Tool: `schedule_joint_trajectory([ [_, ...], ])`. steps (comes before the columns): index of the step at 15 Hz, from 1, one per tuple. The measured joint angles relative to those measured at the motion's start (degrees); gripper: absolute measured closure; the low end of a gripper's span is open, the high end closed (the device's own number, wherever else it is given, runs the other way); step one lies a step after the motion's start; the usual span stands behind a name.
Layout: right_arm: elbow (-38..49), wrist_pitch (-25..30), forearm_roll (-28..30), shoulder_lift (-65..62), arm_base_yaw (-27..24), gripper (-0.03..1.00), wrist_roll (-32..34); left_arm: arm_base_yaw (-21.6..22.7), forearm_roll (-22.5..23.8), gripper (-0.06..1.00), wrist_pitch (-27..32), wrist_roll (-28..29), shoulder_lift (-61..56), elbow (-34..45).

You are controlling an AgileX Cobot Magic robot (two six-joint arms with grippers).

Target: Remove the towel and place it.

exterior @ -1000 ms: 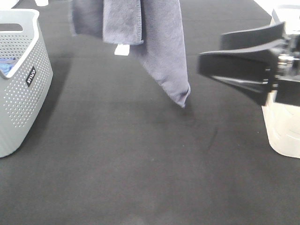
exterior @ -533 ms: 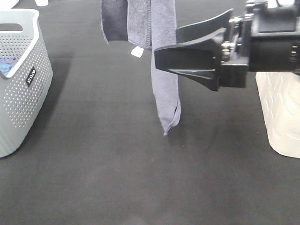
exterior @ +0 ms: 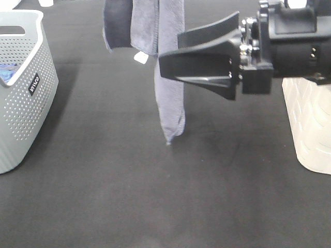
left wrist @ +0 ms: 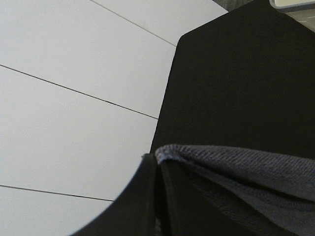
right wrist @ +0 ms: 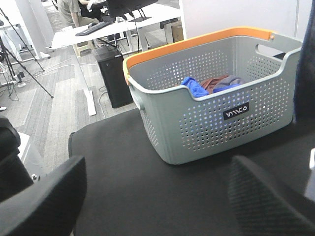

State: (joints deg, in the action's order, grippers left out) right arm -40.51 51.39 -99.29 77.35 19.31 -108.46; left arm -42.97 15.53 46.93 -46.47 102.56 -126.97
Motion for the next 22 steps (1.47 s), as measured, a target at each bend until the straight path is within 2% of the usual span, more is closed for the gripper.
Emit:
schedule_joint_trajectory([
  [8,-7.33,-1.95,-0.06,9.63,0.0,0.25,-1.03,0.0,-1.03,0.94,-0.34,0.0,2.01,0.0],
  [12,-7.45,-7.68,0.0,11.17,0.0,0.26,-2.01,0.0,-1.03,0.94,-0.4,0.0,2.01,0.0],
  [16,-7.45,-10.89,-0.06,11.23,0.0,0.26,-2.46,0.0,-1.26,0.94,-0.29,0.0,2.01,0.0],
  [22,-7.85,-12.72,-0.06,12.49,0.0,0.26,-2.58,0.0,-5.04,0.94,-0.29,0.0,2.01,0.0],
])
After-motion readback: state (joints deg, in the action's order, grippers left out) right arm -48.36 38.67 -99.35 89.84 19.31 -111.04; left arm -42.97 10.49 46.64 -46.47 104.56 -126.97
